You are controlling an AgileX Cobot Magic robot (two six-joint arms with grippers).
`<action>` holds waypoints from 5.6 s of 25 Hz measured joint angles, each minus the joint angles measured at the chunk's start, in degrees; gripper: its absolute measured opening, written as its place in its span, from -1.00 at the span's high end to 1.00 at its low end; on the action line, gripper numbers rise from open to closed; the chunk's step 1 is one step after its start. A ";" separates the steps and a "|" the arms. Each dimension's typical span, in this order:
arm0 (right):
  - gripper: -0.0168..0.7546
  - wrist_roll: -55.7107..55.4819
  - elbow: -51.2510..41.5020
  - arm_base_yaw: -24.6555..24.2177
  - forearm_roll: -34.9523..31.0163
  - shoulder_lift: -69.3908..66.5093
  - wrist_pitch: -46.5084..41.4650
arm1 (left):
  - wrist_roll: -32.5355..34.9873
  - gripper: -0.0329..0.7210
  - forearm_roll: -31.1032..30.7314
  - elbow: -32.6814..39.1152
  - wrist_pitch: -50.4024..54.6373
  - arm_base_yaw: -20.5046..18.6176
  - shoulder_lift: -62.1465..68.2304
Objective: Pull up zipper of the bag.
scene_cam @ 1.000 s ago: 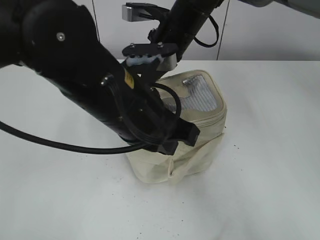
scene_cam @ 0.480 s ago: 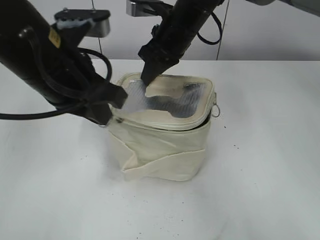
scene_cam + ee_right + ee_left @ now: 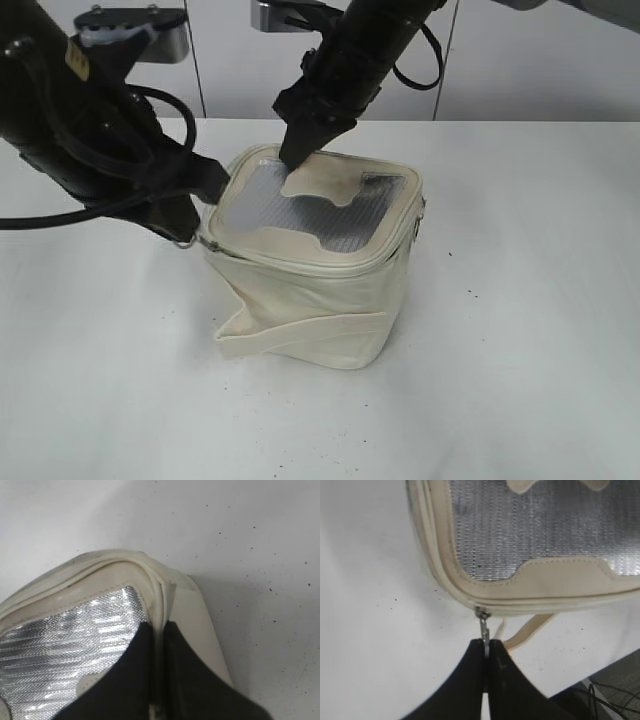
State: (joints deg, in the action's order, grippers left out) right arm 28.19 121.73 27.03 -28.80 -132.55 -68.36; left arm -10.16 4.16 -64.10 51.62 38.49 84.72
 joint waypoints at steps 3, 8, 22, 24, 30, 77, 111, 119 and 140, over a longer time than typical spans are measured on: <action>0.94 0.00 0.00 0.00 0.00 0.00 -0.12 | 0.00 0.92 1.38 0.00 -0.06 2.55 0.00; 0.94 0.27 0.00 0.07 -0.64 0.00 -1.28 | 0.00 0.92 6.16 0.00 -2.96 9.24 1.91; 0.94 0.46 0.00 0.12 -0.81 0.00 -1.95 | -0.49 0.92 4.01 0.00 -7.22 16.08 5.79; 0.94 0.46 0.00 0.12 -0.74 0.00 -1.95 | -1.66 0.92 1.48 0.00 -4.55 14.87 4.14; 0.94 0.41 0.13 0.12 -0.21 0.00 -1.95 | -3.31 0.92 -4.16 0.00 -1.52 10.94 0.50; -0.21 -15.62 -32.30 -16.26 11.76 26.83 -1.39 | 50.56 -0.47 15.17 -35.11 -2.86 -1.96 30.27; -0.11 45.60 -67.54 -16.76 -27.64 30.93 32.67 | 56.15 0.78 24.34 -45.33 11.16 -2.06 40.28; 0.17 59.59 -67.35 -16.87 -40.16 26.18 32.91 | 56.15 0.78 24.07 -45.33 11.27 -2.13 40.28; 0.81 24.70 -68.37 -14.98 -15.51 38.74 20.23 | 41.64 0.79 22.49 -45.33 9.01 -2.04 40.28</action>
State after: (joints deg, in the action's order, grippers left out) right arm 52.89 53.36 12.05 -44.31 -93.81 -48.13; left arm 31.48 26.65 -109.43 60.63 36.45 124.99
